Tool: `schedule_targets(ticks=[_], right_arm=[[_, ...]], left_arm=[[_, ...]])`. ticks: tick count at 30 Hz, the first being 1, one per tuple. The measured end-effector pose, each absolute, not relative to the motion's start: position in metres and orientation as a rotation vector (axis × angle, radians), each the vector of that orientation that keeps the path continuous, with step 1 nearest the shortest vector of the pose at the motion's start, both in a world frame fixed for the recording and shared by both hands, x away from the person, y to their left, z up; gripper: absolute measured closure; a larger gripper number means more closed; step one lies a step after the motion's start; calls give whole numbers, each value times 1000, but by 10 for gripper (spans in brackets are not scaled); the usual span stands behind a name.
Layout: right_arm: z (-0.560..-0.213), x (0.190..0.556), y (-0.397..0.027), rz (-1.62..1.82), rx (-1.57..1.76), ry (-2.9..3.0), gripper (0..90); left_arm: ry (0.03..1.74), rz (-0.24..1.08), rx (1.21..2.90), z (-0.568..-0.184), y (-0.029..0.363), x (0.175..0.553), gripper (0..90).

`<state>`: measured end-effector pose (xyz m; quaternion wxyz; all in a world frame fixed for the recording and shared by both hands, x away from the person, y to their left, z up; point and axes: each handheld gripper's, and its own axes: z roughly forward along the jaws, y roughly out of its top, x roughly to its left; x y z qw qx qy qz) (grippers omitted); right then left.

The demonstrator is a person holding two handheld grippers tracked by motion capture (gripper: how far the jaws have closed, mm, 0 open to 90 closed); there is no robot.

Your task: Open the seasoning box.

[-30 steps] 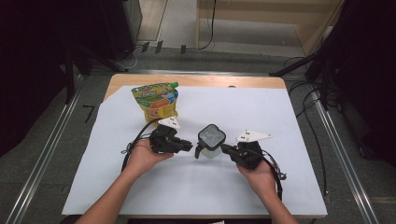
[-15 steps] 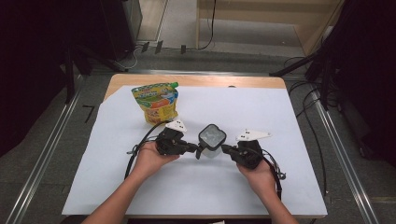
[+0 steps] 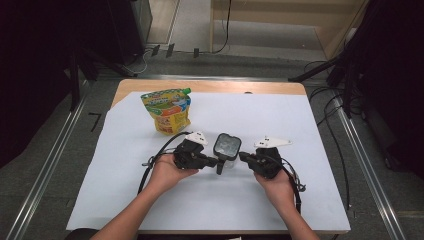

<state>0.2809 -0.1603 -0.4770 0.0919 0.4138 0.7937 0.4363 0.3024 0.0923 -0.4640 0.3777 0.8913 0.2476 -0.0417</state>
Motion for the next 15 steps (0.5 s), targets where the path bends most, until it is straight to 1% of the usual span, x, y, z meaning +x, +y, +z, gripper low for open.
schedule_targets(ticks=[5,15], right_arm=[[-478,285,-158,1290,1237,2337,900],[-478,286,-160,1303,1240,2333,900]], left_arm=[[613,-119,2284,-467,81,298,900],[589,-191,2262,-472,68,294,900]])
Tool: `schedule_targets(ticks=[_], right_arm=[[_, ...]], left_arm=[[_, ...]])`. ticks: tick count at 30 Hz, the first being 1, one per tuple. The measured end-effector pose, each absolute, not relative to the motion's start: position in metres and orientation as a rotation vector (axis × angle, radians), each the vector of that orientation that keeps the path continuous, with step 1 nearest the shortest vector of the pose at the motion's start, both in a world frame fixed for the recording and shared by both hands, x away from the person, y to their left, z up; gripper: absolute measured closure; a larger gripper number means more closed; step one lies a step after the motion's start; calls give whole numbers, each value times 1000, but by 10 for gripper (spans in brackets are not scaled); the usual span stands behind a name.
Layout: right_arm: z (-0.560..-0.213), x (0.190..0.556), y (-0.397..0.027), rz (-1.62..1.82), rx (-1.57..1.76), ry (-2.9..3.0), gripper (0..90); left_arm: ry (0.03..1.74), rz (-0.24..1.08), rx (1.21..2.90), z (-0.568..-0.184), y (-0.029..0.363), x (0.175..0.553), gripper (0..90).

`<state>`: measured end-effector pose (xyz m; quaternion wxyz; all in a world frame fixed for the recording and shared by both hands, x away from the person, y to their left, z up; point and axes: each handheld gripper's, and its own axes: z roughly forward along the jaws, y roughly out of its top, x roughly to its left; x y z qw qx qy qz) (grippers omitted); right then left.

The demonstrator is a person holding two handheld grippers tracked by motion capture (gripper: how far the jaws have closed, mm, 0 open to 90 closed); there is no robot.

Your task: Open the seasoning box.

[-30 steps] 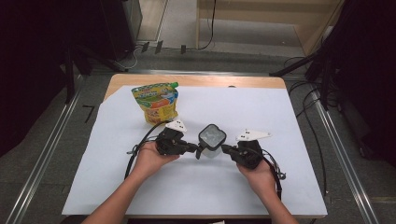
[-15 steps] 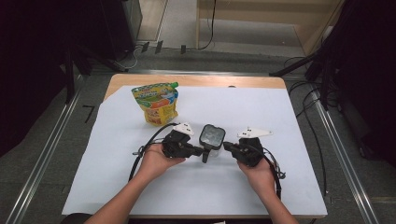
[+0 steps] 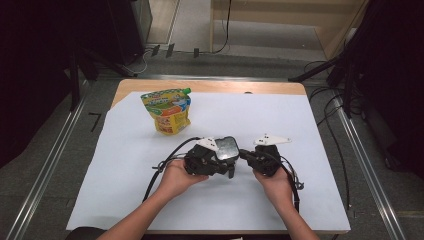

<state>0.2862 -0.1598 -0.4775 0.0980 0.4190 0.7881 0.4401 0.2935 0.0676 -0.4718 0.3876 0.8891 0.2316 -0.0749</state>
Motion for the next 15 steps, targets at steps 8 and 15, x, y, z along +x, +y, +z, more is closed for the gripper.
schedule_targets(ticks=[8,15], right_arm=[[-470,279,-167,1323,1233,2334,900],[-464,264,-169,1346,1221,2361,900]], left_arm=[[579,-223,2305,-466,74,292,850],[567,-251,2278,-457,88,295,727]])
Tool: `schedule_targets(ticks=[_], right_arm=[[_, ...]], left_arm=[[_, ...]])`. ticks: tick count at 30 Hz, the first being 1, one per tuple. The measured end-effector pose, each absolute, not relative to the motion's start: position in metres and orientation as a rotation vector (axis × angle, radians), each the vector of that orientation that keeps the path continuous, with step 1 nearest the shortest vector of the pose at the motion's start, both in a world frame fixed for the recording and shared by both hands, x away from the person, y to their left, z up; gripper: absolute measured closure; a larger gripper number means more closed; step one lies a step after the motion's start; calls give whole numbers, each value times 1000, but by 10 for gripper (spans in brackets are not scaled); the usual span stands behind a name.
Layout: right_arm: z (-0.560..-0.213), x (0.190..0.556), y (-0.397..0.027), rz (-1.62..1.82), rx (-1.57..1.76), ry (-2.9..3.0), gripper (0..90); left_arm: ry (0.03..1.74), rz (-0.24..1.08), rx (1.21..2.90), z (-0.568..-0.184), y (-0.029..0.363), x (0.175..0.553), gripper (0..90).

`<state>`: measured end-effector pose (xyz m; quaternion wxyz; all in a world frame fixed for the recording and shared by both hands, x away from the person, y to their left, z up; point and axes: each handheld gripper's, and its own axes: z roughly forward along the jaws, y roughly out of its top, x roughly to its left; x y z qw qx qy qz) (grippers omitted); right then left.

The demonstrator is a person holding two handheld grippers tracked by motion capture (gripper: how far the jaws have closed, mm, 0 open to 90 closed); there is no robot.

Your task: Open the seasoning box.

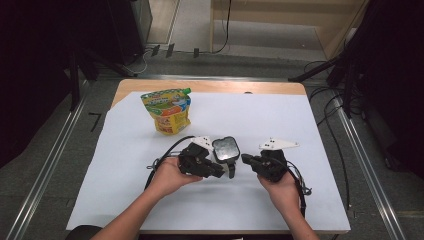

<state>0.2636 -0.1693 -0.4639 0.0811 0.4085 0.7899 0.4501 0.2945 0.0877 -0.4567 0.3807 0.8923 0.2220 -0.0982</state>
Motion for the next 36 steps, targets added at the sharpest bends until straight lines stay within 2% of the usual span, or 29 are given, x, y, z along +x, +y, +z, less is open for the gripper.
schedule_targets(ticks=[6,9,17,36], right_arm=[[-459,249,-166,1351,1181,2403,900],[-457,243,-163,1349,1177,2418,900],[-459,231,-154,1361,1167,2460,900],[-478,232,-125,1322,1127,2526,900]], left_arm=[[567,-235,2260,-449,101,296,555],[557,-235,2256,-447,106,297,553],[588,-206,2236,-443,117,303,470],[650,-171,2204,-445,131,314,404]])
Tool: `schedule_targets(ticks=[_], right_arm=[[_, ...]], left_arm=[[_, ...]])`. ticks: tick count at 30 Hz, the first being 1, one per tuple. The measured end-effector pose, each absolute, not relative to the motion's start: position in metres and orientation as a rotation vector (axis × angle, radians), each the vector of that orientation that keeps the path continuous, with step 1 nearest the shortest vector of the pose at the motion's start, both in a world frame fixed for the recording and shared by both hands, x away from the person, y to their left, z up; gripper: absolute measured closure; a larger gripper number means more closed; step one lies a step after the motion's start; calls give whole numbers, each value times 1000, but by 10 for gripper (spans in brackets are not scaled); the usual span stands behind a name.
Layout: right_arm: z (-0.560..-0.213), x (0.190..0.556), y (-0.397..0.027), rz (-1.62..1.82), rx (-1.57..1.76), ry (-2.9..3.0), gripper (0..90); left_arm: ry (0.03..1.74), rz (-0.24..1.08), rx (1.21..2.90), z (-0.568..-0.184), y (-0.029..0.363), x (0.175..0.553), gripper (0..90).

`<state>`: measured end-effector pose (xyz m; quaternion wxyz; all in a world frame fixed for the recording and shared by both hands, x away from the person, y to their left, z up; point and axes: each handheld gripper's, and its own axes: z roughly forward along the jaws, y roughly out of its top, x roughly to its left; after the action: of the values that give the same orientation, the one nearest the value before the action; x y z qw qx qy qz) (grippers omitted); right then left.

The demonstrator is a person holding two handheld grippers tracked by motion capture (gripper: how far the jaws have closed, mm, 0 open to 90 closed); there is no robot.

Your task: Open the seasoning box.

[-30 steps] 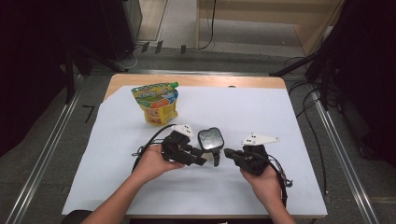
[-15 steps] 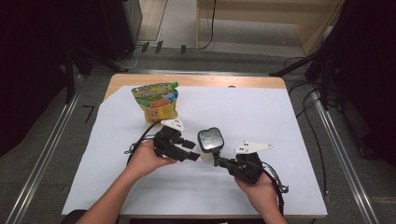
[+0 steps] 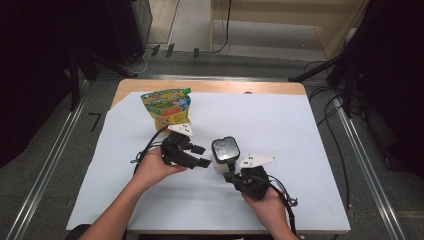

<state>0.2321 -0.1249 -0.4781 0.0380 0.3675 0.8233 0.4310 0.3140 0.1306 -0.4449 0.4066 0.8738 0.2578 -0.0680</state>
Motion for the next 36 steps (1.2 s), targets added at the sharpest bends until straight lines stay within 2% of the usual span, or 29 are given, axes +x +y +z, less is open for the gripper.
schedule_targets(ticks=[19,36], right_arm=[[-481,236,-130,1265,1125,2527,900],[-478,250,-165,1270,1265,2431,900]], left_arm=[[660,-163,2198,-445,133,315,404],[652,-157,2197,-445,132,314,404]])
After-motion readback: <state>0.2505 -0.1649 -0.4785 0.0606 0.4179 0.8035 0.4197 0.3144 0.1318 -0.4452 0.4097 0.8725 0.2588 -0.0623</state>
